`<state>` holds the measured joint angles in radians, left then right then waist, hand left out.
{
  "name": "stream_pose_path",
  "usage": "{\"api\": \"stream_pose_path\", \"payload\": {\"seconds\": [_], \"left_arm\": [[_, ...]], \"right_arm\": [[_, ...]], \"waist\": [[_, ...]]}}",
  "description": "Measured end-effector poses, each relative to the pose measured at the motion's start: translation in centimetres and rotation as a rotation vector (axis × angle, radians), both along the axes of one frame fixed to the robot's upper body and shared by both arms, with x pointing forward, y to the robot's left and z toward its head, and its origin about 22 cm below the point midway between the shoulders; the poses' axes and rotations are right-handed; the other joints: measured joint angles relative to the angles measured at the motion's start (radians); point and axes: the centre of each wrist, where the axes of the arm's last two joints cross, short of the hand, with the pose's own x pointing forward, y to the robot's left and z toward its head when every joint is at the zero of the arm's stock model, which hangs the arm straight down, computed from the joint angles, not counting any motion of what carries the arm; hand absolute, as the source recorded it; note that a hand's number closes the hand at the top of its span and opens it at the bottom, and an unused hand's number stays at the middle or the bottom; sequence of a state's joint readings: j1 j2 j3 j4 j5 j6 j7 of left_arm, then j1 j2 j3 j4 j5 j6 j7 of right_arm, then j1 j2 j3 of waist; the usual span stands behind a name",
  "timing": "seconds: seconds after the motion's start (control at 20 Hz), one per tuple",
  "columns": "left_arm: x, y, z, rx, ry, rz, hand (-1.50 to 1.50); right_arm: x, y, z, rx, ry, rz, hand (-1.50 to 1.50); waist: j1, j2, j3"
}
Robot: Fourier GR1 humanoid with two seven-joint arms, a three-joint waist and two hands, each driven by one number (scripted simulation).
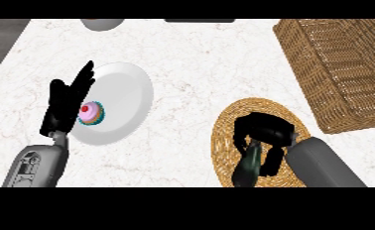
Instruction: Pick the eggplant from the placemat and place it in the basket
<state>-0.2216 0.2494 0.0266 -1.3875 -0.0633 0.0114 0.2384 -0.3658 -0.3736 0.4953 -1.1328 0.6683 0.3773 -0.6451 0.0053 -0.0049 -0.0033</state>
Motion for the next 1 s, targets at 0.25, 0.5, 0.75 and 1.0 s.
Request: {"api": "stream_pose_path", "payload": {"seconds": [0.25,0.5,0.75,1.0], "left_arm": [[0.0,0.1,0.0,0.005,-0.002,0.004,0.00],[0.2,-0.5,-0.1,0.003,0.001,-0.008,0.00],[-0.1,0.2,0.0,0.009,0.001,0.000,0.00],[-0.5,0.1,-0.5,0.001,0.008,0.015,0.00]], "right_arm": [[3.2,-1.1,2.3,-0.281,-0.173,-0.374,1.50],[5.8,3.3,5.1,-0.422,-0.350,-0.669,1.50],[6.9,7.6,8.5,-0.267,-0.320,-0.869,1.50],[6.7,10.1,14.0,0.003,-0.299,-0.980,1.50]], "waist": [[-0.001,-0.002,-0.002],[0.011,0.002,0.000],[0.003,0.002,0.002],[-0.011,-0.003,0.003]]}}
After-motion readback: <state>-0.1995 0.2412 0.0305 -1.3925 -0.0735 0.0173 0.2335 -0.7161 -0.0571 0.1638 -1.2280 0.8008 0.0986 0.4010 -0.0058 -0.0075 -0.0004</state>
